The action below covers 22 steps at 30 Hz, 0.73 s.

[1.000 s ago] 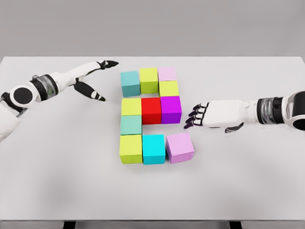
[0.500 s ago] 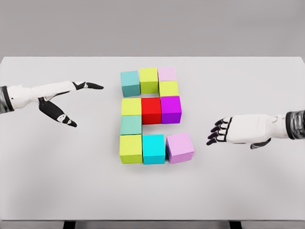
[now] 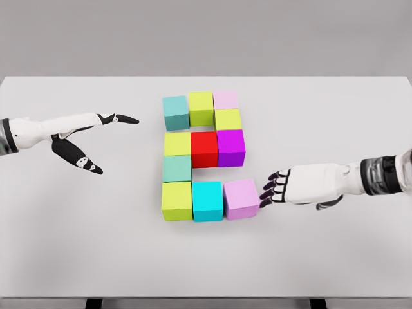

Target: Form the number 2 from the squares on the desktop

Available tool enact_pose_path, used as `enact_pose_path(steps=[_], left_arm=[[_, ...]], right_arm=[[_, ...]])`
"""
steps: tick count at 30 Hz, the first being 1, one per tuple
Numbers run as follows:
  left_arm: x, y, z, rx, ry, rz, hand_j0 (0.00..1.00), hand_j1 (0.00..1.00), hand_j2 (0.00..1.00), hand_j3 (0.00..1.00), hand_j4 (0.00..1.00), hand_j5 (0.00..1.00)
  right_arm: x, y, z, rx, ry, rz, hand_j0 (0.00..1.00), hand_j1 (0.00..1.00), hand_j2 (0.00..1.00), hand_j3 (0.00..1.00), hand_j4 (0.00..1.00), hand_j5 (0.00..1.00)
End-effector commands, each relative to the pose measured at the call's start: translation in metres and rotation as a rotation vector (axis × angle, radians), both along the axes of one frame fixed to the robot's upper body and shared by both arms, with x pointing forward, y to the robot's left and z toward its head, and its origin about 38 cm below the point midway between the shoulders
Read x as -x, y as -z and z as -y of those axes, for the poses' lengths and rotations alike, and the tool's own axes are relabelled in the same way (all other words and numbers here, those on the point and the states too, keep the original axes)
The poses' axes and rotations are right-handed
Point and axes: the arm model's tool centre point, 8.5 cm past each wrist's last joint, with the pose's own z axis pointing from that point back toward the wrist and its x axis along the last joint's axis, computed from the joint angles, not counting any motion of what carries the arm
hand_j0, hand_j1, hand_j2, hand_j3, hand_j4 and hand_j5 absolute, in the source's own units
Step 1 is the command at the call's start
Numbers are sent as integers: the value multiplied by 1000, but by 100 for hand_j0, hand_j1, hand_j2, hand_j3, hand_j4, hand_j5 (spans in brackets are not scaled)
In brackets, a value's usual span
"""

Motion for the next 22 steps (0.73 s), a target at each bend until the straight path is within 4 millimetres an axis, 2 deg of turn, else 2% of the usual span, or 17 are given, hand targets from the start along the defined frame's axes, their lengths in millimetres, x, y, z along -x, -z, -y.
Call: enact_pose_path(steps=[1,8,12,15,16,18,20,22], left_arm=[[0,-1,0,7,-3,-2,100,100,100,100,100,100],[0,1,0,6,-4,-7,100,100,100,100,100,100],[0,1,-1,4,-8,-9,100,100,100,100,100,100],[0,2,-2,3,-12,-11,100,100,100,100,100,100],[0,2,-3,2,-15,-11,100,100,100,100,100,100],[0,2,-4,2,-16,-12,100,100,100,100,100,100],[-1,3,-6,0,-23,-14,100,100,100,100,100,100],[-2,4,-7,-1,-27,-15,100,100,100,100,100,100]], right_arm=[[0,1,-3,-9,-4,-5,100,100,100,100,100,100],[1,2,-6,-13,-9,-7,100,100,100,100,100,100],[-3,-4,0,-4,6,11,100,100,100,100,100,100],[-14,-12,24,42,67,50,100,100,100,100,100,100],[-26,-19,38,41,121,72,100,100,100,100,100,100],[-58,-39,80,20,285,118,100,100,100,100,100,100],[-70,-50,90,-47,345,112,100,100,100,100,100,100],[-73,-50,94,-70,366,97,100,100,100,100,100,100]])
